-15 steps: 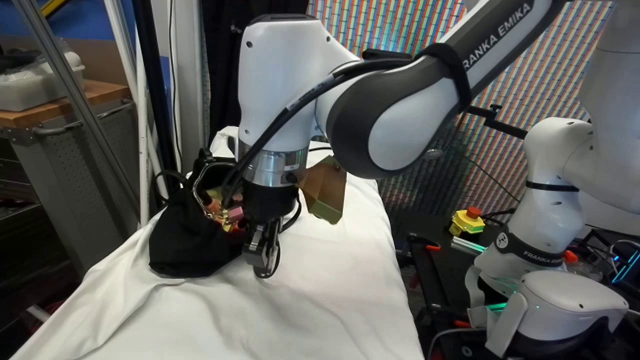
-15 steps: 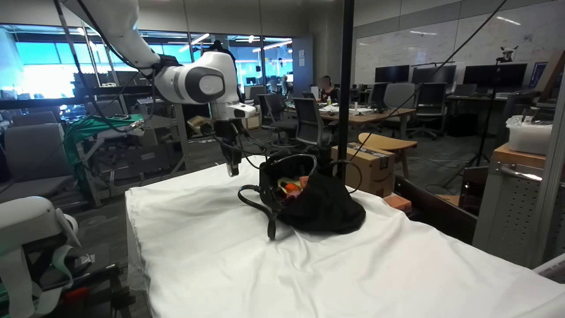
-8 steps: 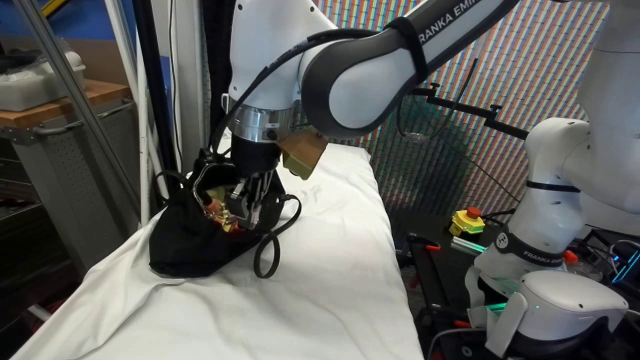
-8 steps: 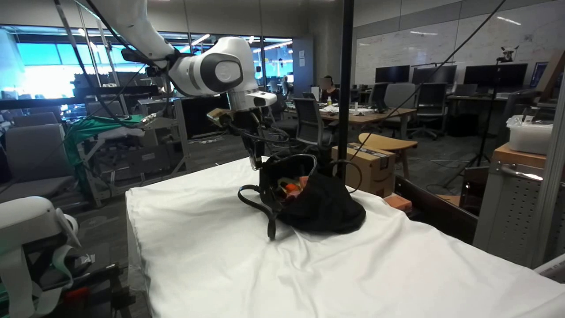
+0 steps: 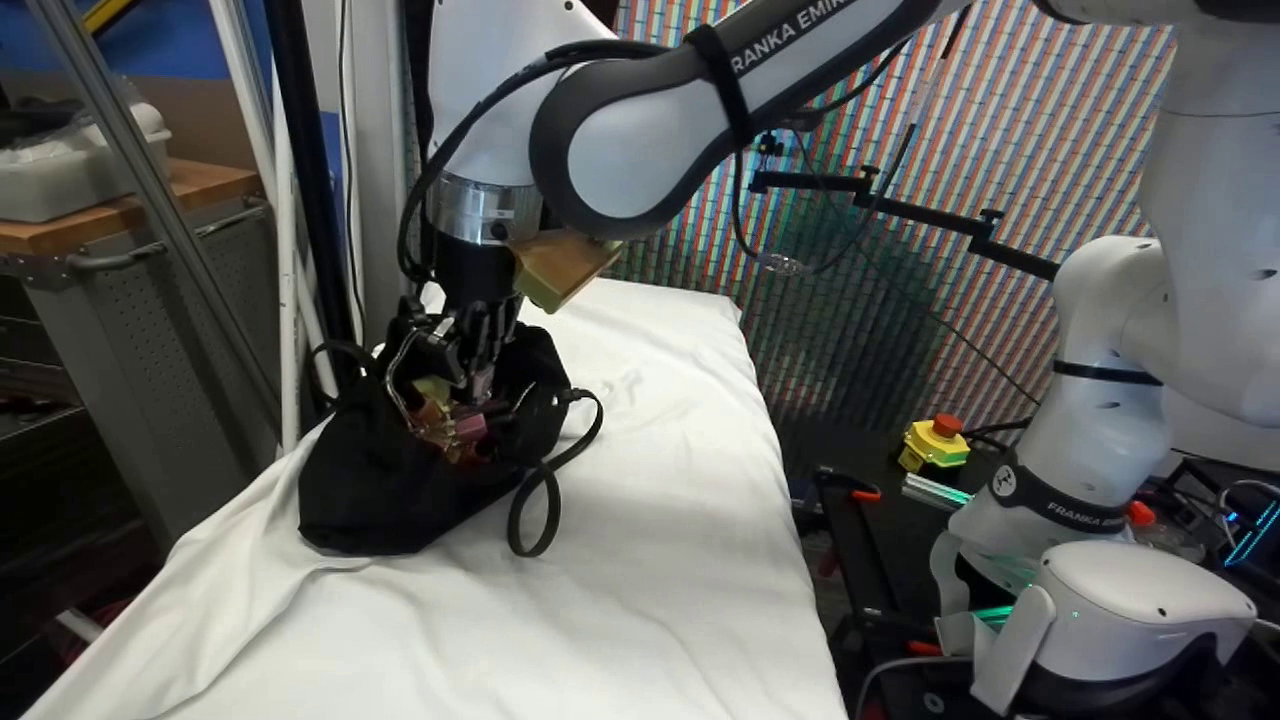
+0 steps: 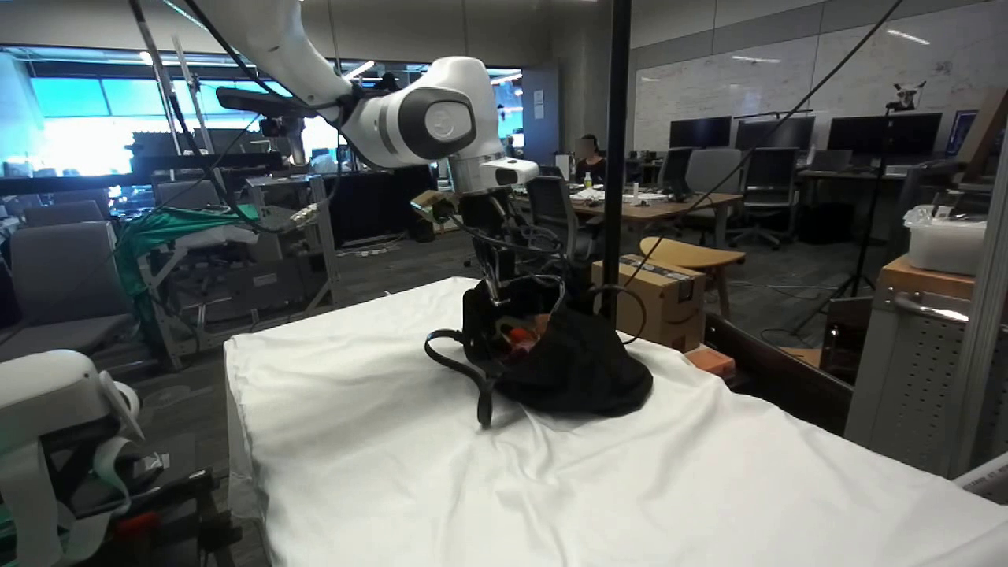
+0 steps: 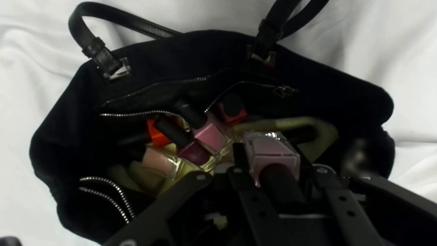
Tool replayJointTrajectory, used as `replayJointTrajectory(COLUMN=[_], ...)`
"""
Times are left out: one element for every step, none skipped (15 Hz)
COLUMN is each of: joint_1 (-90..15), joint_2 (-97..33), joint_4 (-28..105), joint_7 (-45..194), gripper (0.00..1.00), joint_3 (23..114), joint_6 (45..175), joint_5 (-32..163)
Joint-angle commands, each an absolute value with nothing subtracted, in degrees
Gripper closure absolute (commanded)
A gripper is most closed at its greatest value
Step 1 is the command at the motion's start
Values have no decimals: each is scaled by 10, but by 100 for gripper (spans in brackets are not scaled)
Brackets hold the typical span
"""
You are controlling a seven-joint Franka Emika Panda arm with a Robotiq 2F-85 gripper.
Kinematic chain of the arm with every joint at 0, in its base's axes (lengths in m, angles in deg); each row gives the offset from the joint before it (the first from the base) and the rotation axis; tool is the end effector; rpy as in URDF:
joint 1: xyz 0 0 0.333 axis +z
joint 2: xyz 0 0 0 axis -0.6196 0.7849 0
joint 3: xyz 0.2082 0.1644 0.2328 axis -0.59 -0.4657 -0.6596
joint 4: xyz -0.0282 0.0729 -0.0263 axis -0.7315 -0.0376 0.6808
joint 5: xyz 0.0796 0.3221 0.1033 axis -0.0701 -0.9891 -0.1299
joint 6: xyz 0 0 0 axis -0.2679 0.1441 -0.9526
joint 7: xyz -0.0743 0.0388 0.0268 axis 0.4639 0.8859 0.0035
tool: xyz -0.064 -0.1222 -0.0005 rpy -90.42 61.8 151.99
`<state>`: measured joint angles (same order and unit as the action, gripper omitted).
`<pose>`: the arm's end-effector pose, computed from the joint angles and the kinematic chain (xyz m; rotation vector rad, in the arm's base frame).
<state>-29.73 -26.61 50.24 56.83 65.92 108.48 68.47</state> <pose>0.6286 0.0805 0.3686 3.0697 -0.3050 0.2081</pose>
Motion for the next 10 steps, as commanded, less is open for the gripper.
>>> replayJointTrajectory(joint_1=[-304, -306, -307, -308, -309, -309, -310, -312, -313, -316], joint_2=[-206, -193, -181, -169, -161, -151, -143, -138, -133, -133], joint_4=[416, 399, 384, 371, 359, 346, 337, 329, 323, 321], joint_7=[569, 571, 571, 571, 571, 571, 572, 573, 575, 583], gripper=[84, 84, 84, 84, 84, 84, 55, 34, 27, 21], joint_3=[670, 672, 674, 676, 678, 679, 680, 680, 680, 677], joint_6=[1054, 1048, 1044, 1045, 1042, 1038, 1037, 1034, 1031, 1025], joint_5=[688, 685, 684, 684, 682, 681, 680, 678, 677, 674])
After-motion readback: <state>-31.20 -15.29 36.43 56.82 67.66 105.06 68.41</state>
